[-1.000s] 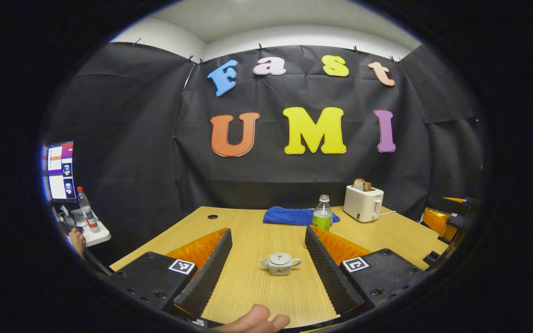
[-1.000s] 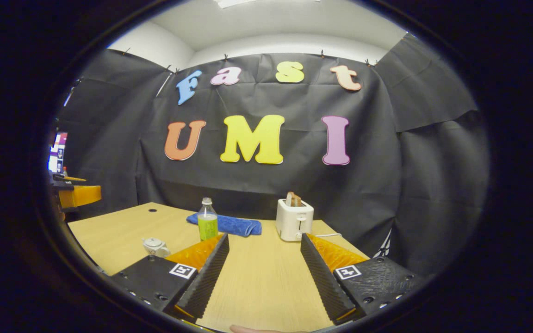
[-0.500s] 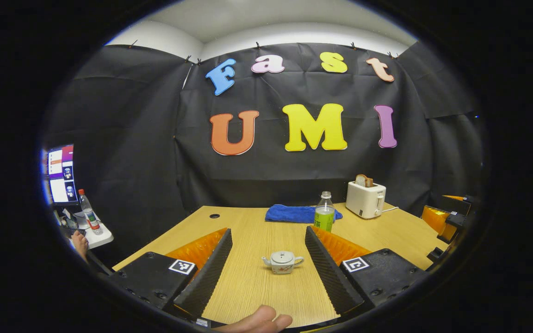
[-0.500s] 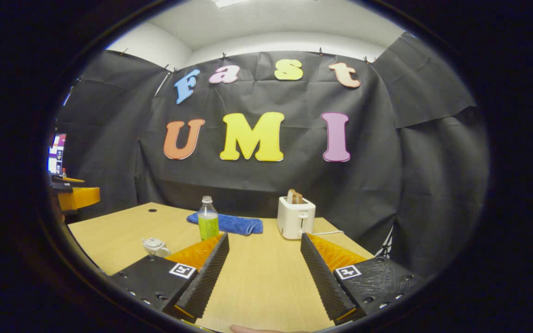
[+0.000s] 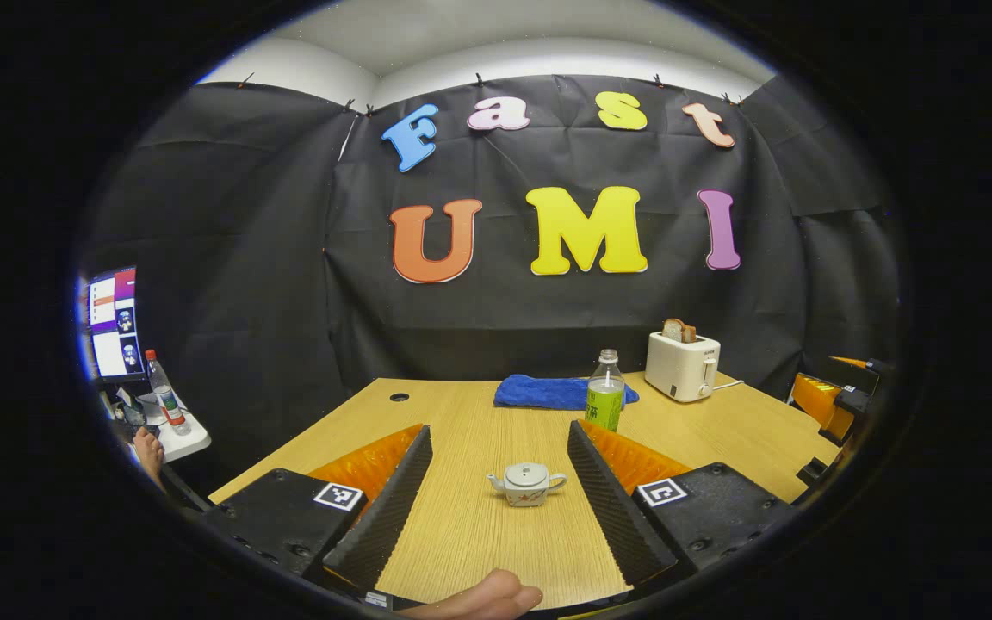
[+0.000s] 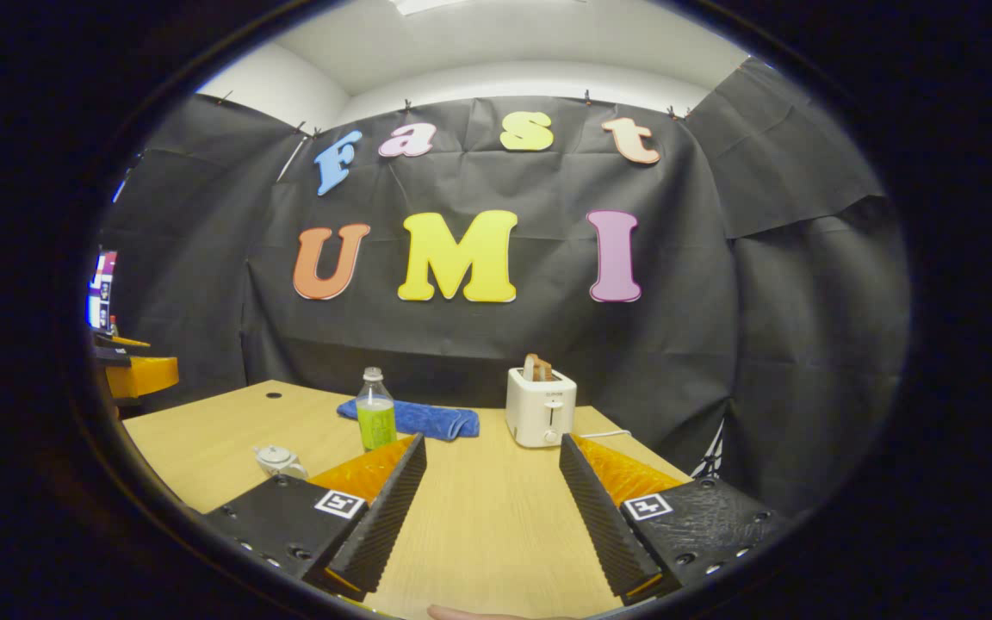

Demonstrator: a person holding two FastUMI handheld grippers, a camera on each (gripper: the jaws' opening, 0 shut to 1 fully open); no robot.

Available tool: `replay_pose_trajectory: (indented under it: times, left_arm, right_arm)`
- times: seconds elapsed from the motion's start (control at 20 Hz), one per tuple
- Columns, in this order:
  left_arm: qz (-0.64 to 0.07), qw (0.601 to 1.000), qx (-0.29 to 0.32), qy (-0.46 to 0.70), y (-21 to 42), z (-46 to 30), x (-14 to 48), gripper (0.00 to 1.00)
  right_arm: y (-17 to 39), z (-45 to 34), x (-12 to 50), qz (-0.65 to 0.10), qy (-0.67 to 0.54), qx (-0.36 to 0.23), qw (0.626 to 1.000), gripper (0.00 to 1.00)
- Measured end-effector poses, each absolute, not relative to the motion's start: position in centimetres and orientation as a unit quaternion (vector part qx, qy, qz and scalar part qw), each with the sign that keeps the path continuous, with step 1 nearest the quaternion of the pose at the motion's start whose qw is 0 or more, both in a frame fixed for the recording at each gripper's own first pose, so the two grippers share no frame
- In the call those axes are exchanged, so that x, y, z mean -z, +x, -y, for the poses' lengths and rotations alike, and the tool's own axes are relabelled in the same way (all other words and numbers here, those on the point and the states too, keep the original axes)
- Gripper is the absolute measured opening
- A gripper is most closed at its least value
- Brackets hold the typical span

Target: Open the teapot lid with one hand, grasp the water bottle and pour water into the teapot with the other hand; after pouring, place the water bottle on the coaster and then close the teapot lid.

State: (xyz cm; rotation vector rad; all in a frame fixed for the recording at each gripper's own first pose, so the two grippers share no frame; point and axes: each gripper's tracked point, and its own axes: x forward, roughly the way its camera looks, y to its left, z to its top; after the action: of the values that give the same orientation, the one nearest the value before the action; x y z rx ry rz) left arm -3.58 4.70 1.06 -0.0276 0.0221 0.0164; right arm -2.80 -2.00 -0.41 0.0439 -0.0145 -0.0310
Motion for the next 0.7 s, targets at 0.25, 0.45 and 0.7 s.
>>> replay_pose_trajectory:
  times: [0.25,0.45,0.7]
  left_arm:
    - [-0.017,1.000,-0.014,-0.004,-3.23,-4.66,-0.57,0.99]
    - [-0.012,1.000,-0.017,-0.002,-3.13,-4.52,-0.68,0.99]
    - [-0.003,1.000,-0.019,0.005,-2.98,-4.02,-0.86,0.99]
  right_arm:
    - [-2.58,1.69,0.86,0.001,0.020,0.013,1.000,0.95]
    - [-2.51,1.65,0.98,-0.002,0.018,0.012,1.000,0.96]
    - [-2.29,1.99,1.20,-0.004,0.018,0.014,1.000,0.93]
